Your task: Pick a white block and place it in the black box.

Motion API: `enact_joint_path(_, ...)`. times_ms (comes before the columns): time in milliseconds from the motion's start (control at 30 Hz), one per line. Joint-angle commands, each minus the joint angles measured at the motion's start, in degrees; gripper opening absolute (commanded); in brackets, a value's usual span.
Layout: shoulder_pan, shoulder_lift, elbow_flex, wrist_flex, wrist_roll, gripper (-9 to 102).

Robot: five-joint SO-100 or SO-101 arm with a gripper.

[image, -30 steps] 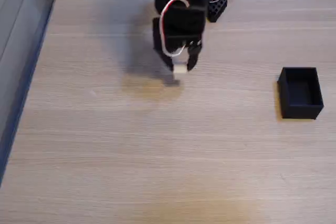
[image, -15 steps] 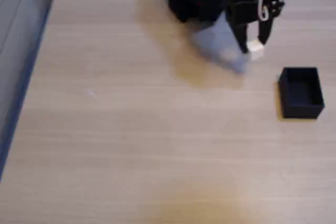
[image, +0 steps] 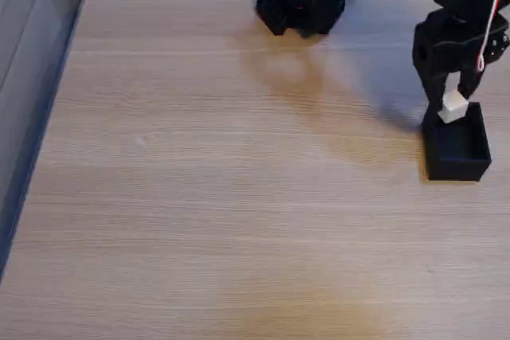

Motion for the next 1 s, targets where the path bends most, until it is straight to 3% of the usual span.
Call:
enact_joint_path(0, -1.67, -2.64, -5.27, 0.62, 1.49, 0)
enact_joint_path(100, -2.90, -5.10, -7.82, 1.14, 3.16, 2)
enact_joint_path(133, -2.99, -5.71, -8.26, 1.14, 3.25, 6)
enact_joint_path(200, -2.99, -6.33, -8.61, 1.58, 2.64, 24)
enact_joint_path(300, -2.11, -5.80, -8.17, 2.11, 1.85, 30)
enact_joint_path(400, -0.35, -2.64, -5.45, 1.14, 0.18, 24)
enact_joint_path(500, 2.29, 3.87, 0.18, -2.02, -0.09, 3)
enact_joint_path(533, 3.34, 6.59, 2.37, -2.46, -0.18, 0)
enact_joint_path(967, 21.88, 65.39, 65.48, -14.68, -23.12, 0)
